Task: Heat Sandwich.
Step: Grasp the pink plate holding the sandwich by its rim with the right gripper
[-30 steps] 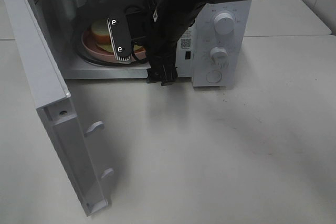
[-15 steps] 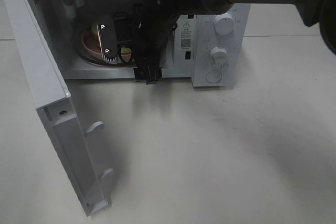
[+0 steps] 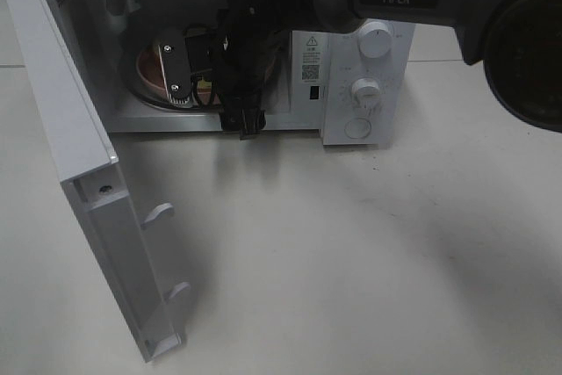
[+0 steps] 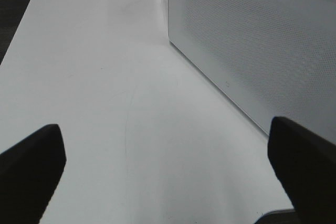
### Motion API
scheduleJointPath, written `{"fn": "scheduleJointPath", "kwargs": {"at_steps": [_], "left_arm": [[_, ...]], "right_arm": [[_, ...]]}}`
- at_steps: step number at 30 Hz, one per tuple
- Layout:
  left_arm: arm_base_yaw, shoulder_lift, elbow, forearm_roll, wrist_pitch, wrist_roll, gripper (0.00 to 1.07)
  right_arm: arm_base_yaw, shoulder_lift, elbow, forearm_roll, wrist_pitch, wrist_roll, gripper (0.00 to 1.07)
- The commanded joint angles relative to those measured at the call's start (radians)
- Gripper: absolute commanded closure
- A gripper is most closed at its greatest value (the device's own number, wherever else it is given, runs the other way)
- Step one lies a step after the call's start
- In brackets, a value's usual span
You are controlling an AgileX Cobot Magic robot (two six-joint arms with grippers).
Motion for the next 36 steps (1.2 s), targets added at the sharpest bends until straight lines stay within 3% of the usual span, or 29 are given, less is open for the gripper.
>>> {"fn": "scheduleJointPath", "kwargs": {"at_steps": [1, 10, 15, 18, 19, 21, 22, 23, 24, 25, 36], "left_arm": [[0.004, -0.026, 0.003, 0.007, -0.016, -0.004, 0.05], [0.004, -0.026, 0.003, 0.007, -0.016, -0.004, 0.05], [0.004, -0.026, 0.003, 0.007, -0.016, -0.004, 0.05], [0.004, -0.026, 0.003, 0.007, -0.016, -0.004, 0.05], [0.004, -0.026, 0.003, 0.007, -0.016, -0.004, 0.05], [0.004, -0.026, 0.003, 0.007, -0.016, -0.004, 0.05], [0.004, -0.026, 0.003, 0.007, -0.016, -0.004, 0.05], [0.004, -0.026, 0.003, 0.007, -0.016, -0.004, 0.05], [0.004, -0.026, 0.003, 0.007, -0.016, -0.004, 0.05], [0.004, -0.026, 0.003, 0.007, -0.016, -0.004, 0.05], [0.004, -0.026, 0.003, 0.007, -0.016, -0.004, 0.05]], "right_arm": [[0.002, 0.005, -0.006, 0.000, 0.010, 0.006, 0.20], [0.002, 0.024, -0.006, 0.000, -0.024, 0.000, 0.22], [0.002, 0.048, -0.016, 0.000, -0.016, 0.001, 0.29], [0.002, 0.049, -0.018, 0.004, -0.014, 0.013, 0.43], [0.002, 0.049, -0.018, 0.004, -0.014, 0.013, 0.43], [0.002, 0.049, -0.018, 0.004, -0.014, 0.027, 0.65], [0.002, 0.049, -0.018, 0.004, -0.008, 0.042, 0.84], [0.002, 0.049, -0.018, 0.004, -0.003, 0.047, 0.95], [0.002, 0.049, -0.018, 0.004, -0.003, 0.047, 0.95], [0.002, 0.049, -0.018, 0.004, 0.005, 0.047, 1.05], [0.002, 0.049, -0.018, 0.004, 0.014, 0.044, 1.07]]}}
